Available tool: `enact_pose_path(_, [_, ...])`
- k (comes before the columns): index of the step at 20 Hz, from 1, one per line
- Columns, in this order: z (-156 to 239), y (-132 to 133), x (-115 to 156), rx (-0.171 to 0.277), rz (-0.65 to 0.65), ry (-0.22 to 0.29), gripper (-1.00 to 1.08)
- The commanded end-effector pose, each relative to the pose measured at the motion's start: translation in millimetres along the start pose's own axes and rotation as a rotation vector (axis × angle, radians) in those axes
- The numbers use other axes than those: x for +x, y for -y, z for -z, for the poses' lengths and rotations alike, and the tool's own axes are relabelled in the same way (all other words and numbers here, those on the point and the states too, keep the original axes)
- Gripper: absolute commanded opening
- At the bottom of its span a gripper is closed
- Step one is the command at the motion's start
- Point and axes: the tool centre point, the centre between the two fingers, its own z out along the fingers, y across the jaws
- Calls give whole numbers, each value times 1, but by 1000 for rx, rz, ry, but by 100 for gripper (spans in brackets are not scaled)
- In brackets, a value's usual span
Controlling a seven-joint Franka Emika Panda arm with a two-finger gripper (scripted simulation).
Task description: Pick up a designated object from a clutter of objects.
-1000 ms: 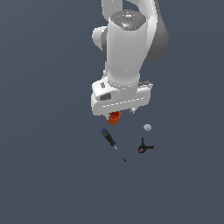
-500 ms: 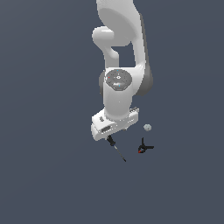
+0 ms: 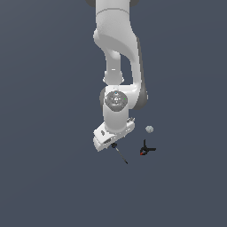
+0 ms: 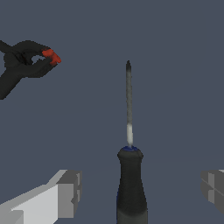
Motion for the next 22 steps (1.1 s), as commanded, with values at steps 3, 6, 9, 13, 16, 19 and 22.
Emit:
enact_pose_path(3, [-10, 0, -1, 1, 19, -1, 100])
enact_pose_path(6, [-10, 0, -1, 1, 16, 1, 100])
enact_pose_path(9, [-15, 0, -1, 1, 16, 1, 100])
enact_pose_path(13, [-31, 0, -2, 1, 18, 0, 100])
enact_pose_path(16, [-47, 0, -2, 1, 19, 0, 100])
enact_pose_path(19, [-57, 0, -2, 1, 19, 0, 100])
enact_pose_path(22, [-61, 0, -1, 1, 19, 0, 100])
